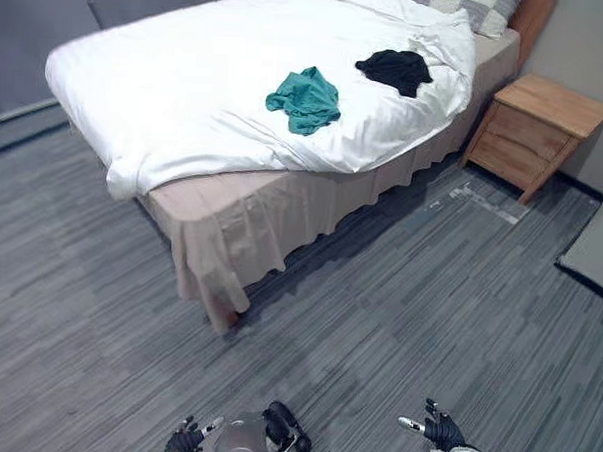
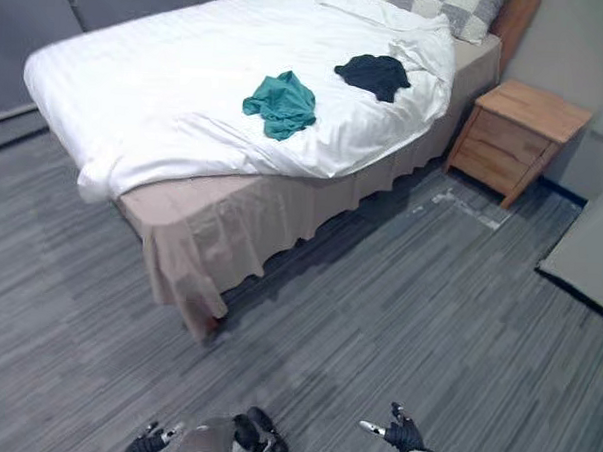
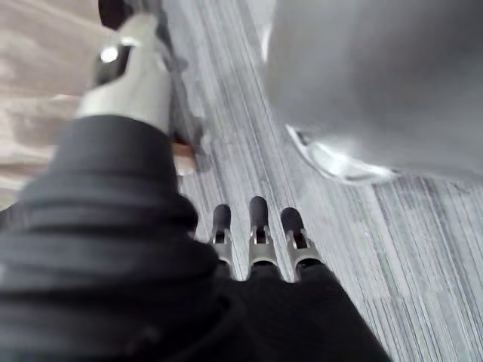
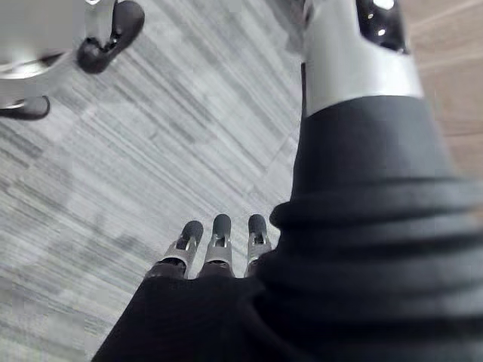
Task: Tidy the bed and pick cloth on bed and put in laundry
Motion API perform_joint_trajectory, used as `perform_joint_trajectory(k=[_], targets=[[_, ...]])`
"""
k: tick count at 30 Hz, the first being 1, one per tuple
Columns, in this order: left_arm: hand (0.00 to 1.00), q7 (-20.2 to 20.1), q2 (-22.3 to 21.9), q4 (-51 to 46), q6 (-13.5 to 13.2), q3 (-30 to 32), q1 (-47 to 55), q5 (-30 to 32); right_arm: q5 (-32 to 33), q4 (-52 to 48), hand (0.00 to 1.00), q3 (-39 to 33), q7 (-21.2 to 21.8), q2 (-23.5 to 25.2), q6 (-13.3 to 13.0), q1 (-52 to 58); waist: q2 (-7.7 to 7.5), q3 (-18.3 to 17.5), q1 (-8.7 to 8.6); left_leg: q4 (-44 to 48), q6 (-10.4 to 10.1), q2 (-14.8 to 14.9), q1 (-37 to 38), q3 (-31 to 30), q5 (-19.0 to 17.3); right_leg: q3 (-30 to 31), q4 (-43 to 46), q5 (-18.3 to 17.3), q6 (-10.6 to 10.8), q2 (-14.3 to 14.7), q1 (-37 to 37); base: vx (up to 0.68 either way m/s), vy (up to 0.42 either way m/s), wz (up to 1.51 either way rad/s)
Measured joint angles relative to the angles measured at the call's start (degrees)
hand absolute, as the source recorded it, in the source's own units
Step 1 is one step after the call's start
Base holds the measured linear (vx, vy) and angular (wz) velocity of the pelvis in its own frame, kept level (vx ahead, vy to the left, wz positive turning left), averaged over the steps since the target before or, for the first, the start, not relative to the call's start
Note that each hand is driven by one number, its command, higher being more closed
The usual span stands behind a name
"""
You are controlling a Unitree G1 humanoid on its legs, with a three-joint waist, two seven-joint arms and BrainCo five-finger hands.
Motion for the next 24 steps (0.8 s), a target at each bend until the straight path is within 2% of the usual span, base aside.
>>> perform_joint_trajectory(k=[1, 2, 3, 4, 5, 6, 7, 8, 9, 11, 12, 14, 15, 17, 22, 24], targets=[[0.00, 0.24, 0.46, -0.44, -0.81, 1.86, -0.29, -0.04, 0.37, -0.38, 0.00, 0.08, -0.40, -0.04, -0.69, -0.04, 1.14, -0.31, 0.08, -1.32, -2.38, 2.30, 0.13, -3.39, 0.36, 4.14, -11.33, 1.91, -0.33, 2.14, -2.02, 0.36, -0.314, 1.13], [0.00, 0.32, 1.82, -1.11, -1.55, 2.87, -0.37, -0.06, 0.59, -0.67, 0.00, 0.49, -0.66, 0.31, -1.06, -0.07, 0.95, -0.43, 0.25, -1.70, -4.11, 3.39, -0.23, -5.83, 0.77, 8.94, -19.63, 6.14, 0.06, 3.15, -3.33, 0.36, -0.321, 1.39], [0.00, 0.21, 2.30, -2.04, -1.62, 3.60, -0.25, -0.12, 1.48, -1.41, 0.00, 0.72, -0.84, 1.04, -1.16, 0.37, -0.06, -0.43, 0.39, -0.78, -6.15, 3.61, -0.66, -7.69, -0.06, 12.25, -24.10, 11.80, -0.19, 2.55, -4.12, 0.39, -0.470, 1.21], [0.00, -0.25, 3.52, -3.13, -1.47, 5.17, 0.06, -0.11, 2.65, -2.87, 0.00, 1.38, -1.40, 2.84, -0.51, 1.29, -2.97, -0.07, 0.89, 2.52, -8.68, 3.91, -1.15, -10.10, -2.47, 13.40, -22.57, 20.22, -0.30, 0.21, -5.65, 0.25, -0.340, 0.93], [0.00, -0.58, 4.14, -3.16, -1.35, 5.78, 0.32, -0.13, 2.73, -3.40, 0.00, 1.63, -1.82, 3.70, 0.03, 1.82, -4.38, -0.21, 1.38, 4.34, -9.59, 3.57, -1.13, -10.65, -3.67, 13.71, -20.79, 21.93, -0.01, -0.81, -6.08, 0.38, -0.592, 0.63], [0.00, -0.52, 2.92, -3.21, -1.13, 6.84, 0.64, -0.73, 2.80, -4.84, 0.00, 1.67, -2.23, 3.59, 2.47, 1.75, -2.82, -0.26, 2.38, 9.23, -11.91, 6.72, -1.75, -12.10, -6.62, 12.48, -16.98, 15.14, -0.50, 0.67, -5.63, 0.25, -0.400, 0.31], [0.00, -0.55, 1.63, -3.30, -1.14, 7.07, 1.23, -1.22, 3.00, -5.19, 0.00, 1.88, -2.25, 3.06, 3.44, 1.68, -1.75, -0.89, 2.55, 10.45, -12.42, 8.38, -2.38, -12.40, -6.91, 11.37, -17.35, 14.23, -1.16, 1.73, -5.10, 0.41, -0.580, 0.52], [0.00, -0.60, -1.54, -3.95, -1.26, 7.11, 1.36, -1.39, 3.57, -6.18, 0.00, 2.36, -2.15, 2.20, 4.83, 1.52, 0.47, -1.09, 2.33, 13.14, -11.04, 10.53, -3.46, -12.17, -5.84, 9.02, -17.62, 11.87, -2.39, 2.84, -4.01, 0.26, -0.330, 0.72], [0.00, -0.61, -3.12, -4.20, -1.37, 7.06, 0.74, -1.34, 4.36, -6.44, 0.00, 2.10, -2.02, 2.14, 5.11, 1.62, 1.31, -0.39, 1.49, 16.19, -8.98, 12.08, -4.50, -11.37, -4.54, 7.68, -18.65, 11.80, -2.59, 3.28, -2.00, 0.29, -0.361, 0.79], [0.00, -0.54, -4.15, -4.38, -1.75, 6.33, 0.99, -1.23, 4.37, -6.39, 0.00, 1.50, -1.80, 1.99, 5.56, 1.82, 2.29, -0.18, 1.97, 18.87, -7.52, 14.14, -5.02, -9.22, -3.50, 6.04, -20.88, 12.15, -3.45, 3.87, 1.28, 0.18, -0.202, 0.34], [0.00, -0.38, -4.14, -5.00, -2.30, 5.71, 1.01, -1.24, 4.37, -6.40, 0.00, 1.49, -1.51, 1.61, 5.61, 1.67, 2.65, -0.41, 2.32, 16.97, -7.90, 14.11, -4.03, -7.20, -3.45, 5.40, -22.76, 12.52, -4.34, 3.97, 3.29, 0.18, -0.138, 0.10], [0.00, 0.60, -3.73, -9.13, -4.04, 4.71, 0.56, -1.20, 4.54, -6.77, 0.00, 1.47, -0.59, 0.90, 5.33, 0.76, 3.25, -0.80, 2.35, 7.75, -9.03, 11.26, -2.48, -4.85, -1.31, 5.02, -24.39, 12.81, -4.74, 4.00, 4.26, 0.20, -0.118, 0.07], [0.00, 0.73, -3.03, -10.89, -4.57, 4.29, 0.11, -1.18, 4.78, -6.73, 0.00, 1.47, -0.35, 0.52, 5.39, 0.50, 3.62, -1.09, 2.40, 5.09, -10.23, 10.49, -1.41, -4.87, -0.37, 5.07, -24.50, 12.80, -4.73, 3.92, 4.28, 0.15, -0.053, 0.11], [0.00, 2.20, 0.22, -17.54, -6.84, 1.75, -1.56, 0.04, 6.53, -6.73, 0.00, 1.66, 0.30, 1.11, 5.61, 0.40, 2.96, -1.11, 2.46, -1.07, -12.38, 8.26, 0.96, -5.03, 2.11, 5.00, -25.52, 12.89, -4.69, 3.52, 4.25, 0.10, -0.017, 0.10], [0.00, 6.74, 8.48, -35.22, -7.92, -5.50, -6.35, 2.92, 6.81, -6.56, 0.00, 3.33, 0.04, 0.99, 5.97, 1.66, 1.75, -2.22, 2.22, -7.56, -12.01, 5.53, 3.29, -3.42, 5.55, 5.49, -27.41, 13.84, -4.22, 2.44, 4.38, 0.03, 0.024, -0.03], [0.00, 7.37, 11.26, -42.72, -8.22, -7.66, -10.22, 3.65, 7.84, -6.54, 0.00, 3.46, -0.13, 1.53, 6.00, 2.78, 1.48, -2.39, 2.10, -4.58, -11.92, 5.56, 0.99, -4.41, 5.51, 5.10, -28.42, 14.29, -3.95, 2.14, 4.53, -0.04, 0.012, 0.20]])
